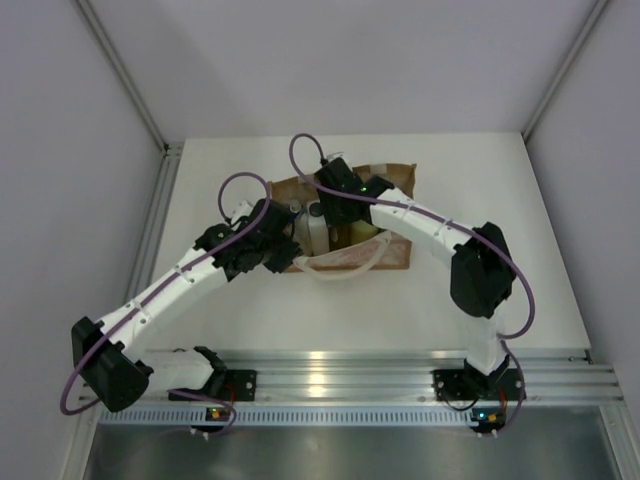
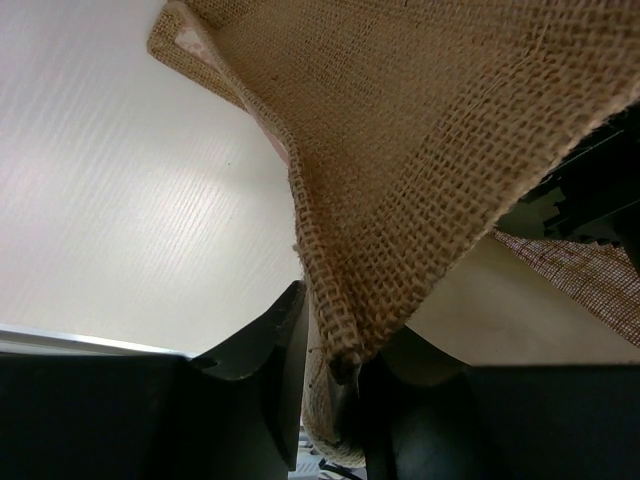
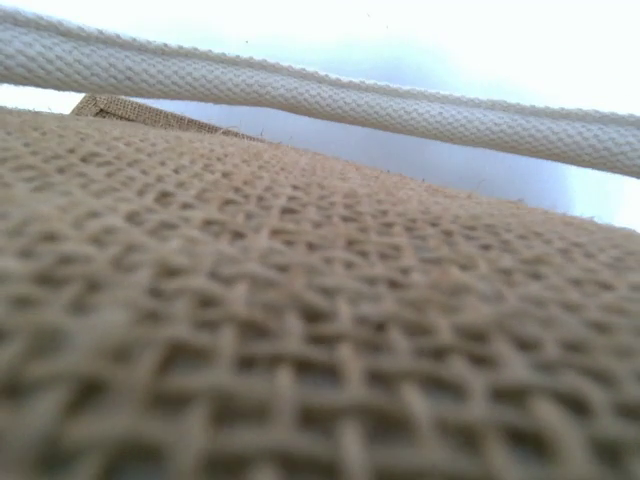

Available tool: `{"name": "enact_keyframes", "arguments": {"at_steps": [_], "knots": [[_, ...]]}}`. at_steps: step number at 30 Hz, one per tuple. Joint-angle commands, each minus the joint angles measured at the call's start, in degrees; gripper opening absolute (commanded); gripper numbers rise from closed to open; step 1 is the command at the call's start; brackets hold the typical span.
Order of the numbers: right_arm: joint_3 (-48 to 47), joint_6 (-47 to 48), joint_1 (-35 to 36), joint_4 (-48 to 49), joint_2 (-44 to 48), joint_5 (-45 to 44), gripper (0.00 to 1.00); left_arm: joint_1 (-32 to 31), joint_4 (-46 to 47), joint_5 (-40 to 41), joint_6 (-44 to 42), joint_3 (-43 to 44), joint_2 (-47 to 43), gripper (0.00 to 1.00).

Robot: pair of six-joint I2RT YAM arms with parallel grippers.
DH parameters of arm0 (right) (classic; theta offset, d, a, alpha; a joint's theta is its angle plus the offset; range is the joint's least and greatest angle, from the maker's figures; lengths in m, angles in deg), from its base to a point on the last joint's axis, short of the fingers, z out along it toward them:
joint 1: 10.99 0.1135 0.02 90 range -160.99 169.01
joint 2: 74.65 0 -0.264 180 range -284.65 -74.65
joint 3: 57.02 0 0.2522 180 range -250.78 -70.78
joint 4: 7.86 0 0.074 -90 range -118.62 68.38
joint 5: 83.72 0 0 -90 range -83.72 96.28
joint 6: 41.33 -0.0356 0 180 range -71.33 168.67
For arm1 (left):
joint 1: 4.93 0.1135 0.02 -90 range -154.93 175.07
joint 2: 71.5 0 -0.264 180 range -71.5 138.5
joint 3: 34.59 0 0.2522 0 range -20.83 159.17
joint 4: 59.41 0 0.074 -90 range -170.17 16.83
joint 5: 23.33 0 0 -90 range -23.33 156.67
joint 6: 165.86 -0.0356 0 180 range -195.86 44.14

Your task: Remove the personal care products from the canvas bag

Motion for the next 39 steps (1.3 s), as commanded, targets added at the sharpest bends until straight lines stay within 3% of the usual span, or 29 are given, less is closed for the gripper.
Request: {"name": "enact_keyframes", "arguments": {"at_steps": [1,3,28,39], "knots": [[2.4,0.7,0.2,4.8,0.9,-1.1,0.12,0.2,-1.1,0.4,-1.0,1.6,-0.4,0.29],[1.9,1.2,0.3,5.1,2.4,-1.3,0.0,0.2,-1.1,0.4,-0.8,1.3,-0.5,0.29],[-9.5,5.7,0.3,-3.8,17.7,-3.5,0.0,0.2,-1.1,0.4,0.0,1.4,-0.5,0.29],[-20.0,8.6,-2.1,-8.8,24.4,-10.3,0.0,0.2,-1.1,0.4,0.6,1.3,-0.8,0.29]]}}
